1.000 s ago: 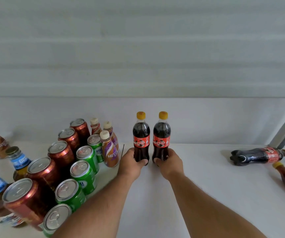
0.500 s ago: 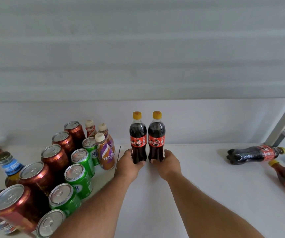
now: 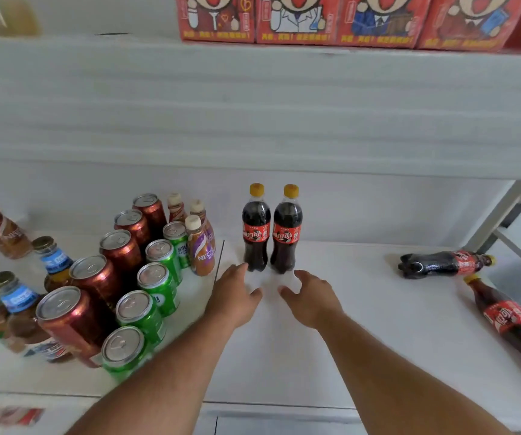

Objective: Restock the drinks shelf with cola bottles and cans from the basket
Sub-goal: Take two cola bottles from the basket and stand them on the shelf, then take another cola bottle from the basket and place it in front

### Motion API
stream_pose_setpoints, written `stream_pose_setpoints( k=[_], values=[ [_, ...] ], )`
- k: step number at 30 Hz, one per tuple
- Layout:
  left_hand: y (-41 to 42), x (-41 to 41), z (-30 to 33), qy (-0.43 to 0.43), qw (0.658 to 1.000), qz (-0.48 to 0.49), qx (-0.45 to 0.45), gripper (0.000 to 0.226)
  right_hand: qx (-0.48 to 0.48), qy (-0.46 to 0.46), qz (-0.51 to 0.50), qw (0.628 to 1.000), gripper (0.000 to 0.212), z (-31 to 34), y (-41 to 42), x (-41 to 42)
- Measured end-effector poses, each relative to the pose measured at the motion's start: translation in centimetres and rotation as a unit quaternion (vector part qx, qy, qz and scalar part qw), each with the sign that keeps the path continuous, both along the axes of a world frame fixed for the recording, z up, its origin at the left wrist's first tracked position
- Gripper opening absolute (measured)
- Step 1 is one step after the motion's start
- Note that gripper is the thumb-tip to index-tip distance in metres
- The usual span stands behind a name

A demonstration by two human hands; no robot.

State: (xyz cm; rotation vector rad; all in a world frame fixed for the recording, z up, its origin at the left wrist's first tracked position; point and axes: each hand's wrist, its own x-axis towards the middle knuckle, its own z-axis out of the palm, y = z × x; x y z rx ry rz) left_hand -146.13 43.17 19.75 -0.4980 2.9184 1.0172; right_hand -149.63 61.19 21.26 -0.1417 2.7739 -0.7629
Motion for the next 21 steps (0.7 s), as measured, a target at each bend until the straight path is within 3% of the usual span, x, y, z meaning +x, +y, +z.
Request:
stream_pose_setpoints(
  k=[5,9,15,21],
  values=[
    [0.4,4.0,1.5,-0.053,0.996,-0.025,-0.063,0.082,0.134,0.044,0.116,0.983,0.084,1.8,0.3,2.8],
    [1.1,7.7,3.0,-0.056,0.994,-0.005,-0.094,0.085,0.177,0.089,0.194,0.961,0.085,3.4,0.4,4.5],
    [3.3,15.0,5.4,-0.053,0.985,0.079,-0.141,0.083,0.176,0.122,0.304,0.928,0.083,5.5,0.6,8.3],
    [7.4,24.3,6.3,-0.123,0.964,0.166,-0.166,0.079,0.135,0.134,0.421,0.887,0.084,6.1,2.3,14.1]
  ],
)
